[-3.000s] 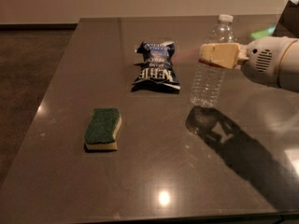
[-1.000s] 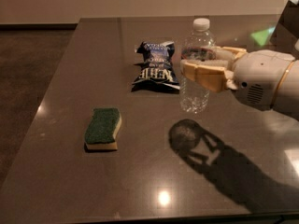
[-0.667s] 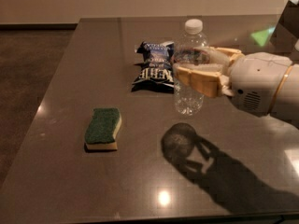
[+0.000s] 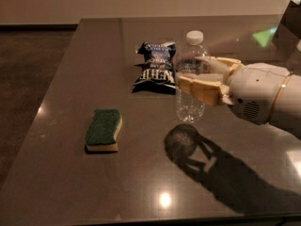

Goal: Place water bottle upright

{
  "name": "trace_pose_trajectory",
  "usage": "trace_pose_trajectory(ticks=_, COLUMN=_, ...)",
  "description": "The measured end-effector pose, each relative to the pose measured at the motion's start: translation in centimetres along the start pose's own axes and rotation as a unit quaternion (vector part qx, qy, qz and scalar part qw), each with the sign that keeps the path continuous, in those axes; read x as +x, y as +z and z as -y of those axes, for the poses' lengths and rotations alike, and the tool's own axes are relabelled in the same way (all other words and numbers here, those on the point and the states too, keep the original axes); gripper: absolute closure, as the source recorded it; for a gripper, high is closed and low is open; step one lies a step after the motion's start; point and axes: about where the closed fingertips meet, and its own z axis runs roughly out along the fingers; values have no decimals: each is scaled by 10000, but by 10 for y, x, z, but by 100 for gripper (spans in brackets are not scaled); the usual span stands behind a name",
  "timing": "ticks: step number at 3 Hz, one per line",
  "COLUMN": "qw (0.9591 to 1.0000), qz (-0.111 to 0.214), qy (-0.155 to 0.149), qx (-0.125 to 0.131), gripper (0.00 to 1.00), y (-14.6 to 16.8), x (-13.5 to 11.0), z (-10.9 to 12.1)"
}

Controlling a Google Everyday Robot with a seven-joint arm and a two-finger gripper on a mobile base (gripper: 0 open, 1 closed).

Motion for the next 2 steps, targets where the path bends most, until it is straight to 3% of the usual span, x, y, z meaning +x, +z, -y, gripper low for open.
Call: trace_pose_trajectory(ticks=2, qw=9993, qz=-284, qy=256, qx=23, gripper=100, y=2, x=-31, z=-18)
